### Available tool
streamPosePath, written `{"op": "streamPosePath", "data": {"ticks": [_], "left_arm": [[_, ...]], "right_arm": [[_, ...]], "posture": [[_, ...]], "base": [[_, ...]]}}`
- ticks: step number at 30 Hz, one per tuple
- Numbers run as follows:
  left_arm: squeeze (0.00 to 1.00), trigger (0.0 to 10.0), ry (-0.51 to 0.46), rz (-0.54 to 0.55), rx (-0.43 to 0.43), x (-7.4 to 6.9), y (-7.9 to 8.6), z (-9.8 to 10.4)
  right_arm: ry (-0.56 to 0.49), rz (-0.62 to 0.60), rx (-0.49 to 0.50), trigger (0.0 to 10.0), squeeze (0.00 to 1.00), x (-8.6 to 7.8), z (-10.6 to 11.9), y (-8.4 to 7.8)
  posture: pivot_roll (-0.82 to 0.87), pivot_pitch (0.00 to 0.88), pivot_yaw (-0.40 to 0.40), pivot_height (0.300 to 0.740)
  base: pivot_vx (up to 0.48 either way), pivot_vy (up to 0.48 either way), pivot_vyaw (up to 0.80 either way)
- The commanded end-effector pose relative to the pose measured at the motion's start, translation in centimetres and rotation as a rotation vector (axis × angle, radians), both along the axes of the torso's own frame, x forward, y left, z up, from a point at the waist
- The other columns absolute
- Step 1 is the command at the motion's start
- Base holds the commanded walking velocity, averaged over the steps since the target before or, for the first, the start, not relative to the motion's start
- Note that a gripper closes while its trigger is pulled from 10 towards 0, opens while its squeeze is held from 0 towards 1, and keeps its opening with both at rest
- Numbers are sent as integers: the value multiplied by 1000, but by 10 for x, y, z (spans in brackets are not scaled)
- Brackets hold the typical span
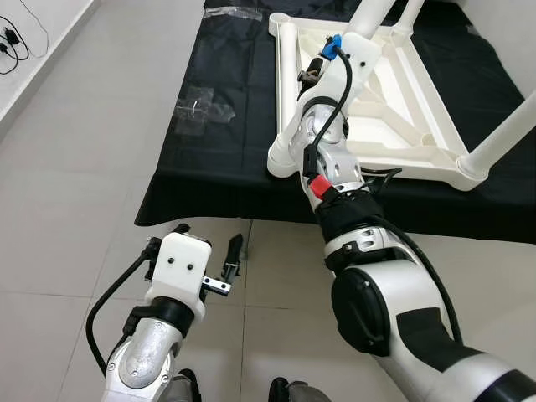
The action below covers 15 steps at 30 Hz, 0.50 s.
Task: Building children table
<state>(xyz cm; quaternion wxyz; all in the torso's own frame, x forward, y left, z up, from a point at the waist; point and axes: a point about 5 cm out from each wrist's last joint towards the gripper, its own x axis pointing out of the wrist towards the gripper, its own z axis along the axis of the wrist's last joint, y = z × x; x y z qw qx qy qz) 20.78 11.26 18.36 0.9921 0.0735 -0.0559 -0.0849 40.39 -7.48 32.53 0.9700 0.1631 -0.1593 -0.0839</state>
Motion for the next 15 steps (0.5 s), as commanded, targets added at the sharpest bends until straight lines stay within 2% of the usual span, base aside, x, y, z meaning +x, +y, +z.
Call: {"op": "streamPosePath", "data": {"ticks": [1,2,3,4,5,6,7,8,9,10,12,14,15], "left_arm": [[0,10000,16,-17,13,0,-2,-4],[0,10000,13,-32,23,0,-4,-4],[0,10000,13,-32,23,0,-4,-4],[0,10000,12,-52,30,2,-6,-4],[0,10000,12,-52,30,2,-6,-4],[0,10000,14,-56,26,3,-6,-5],[0,10000,14,-56,26,3,-6,-5],[0,10000,16,-59,26,5,-5,-5],[388,10000,17,-61,29,6,-5,-5],[1000,10000,19,-68,29,8,-4,-5],[1000,10000,21,-72,29,9,-4,-5],[1000,10000,15,-96,44,13,-3,-4],[1000,10000,15,-96,44,13,-3,-4]], "right_arm": [[-134,69,-33,10000,0,-7,17,0],[-216,145,-43,10000,0,-14,28,3],[-216,145,-43,10000,0,-14,28,3],[-299,297,-24,10000,0,-23,37,8],[-299,297,-24,10000,0,-23,37,8],[-319,365,-13,10000,0,-27,37,9],[-319,365,-13,10000,0,-27,37,9],[-328,414,-13,10000,0,-31,36,10],[-339,444,-17,10000,0,-34,33,9],[-334,485,-16,10000,0,-37,27,9],[-328,509,-16,10000,0,-39,24,9],[-280,606,-13,10000,0,-41,4,11],[-280,606,-13,10000,0,-41,4,11]], "posture": [[130,233,-84,740],[129,225,-84,740],[129,225,-84,740],[126,214,-81,740],[126,214,-81,740],[123,204,-75,740],[123,204,-75,740],[122,202,-74,740],[121,197,-73,740],[120,187,-69,740],[120,187,-69,740],[119,167,-55,740],[119,167,-55,740]], "base": [[0,0,0],[0,0,0],[0,0,0],[0,0,0],[0,0,0],[0,0,0],[0,0,0],[0,0,0],[0,0,0],[0,0,0],[0,0,0],[0,0,0],[0,0,0]]}}
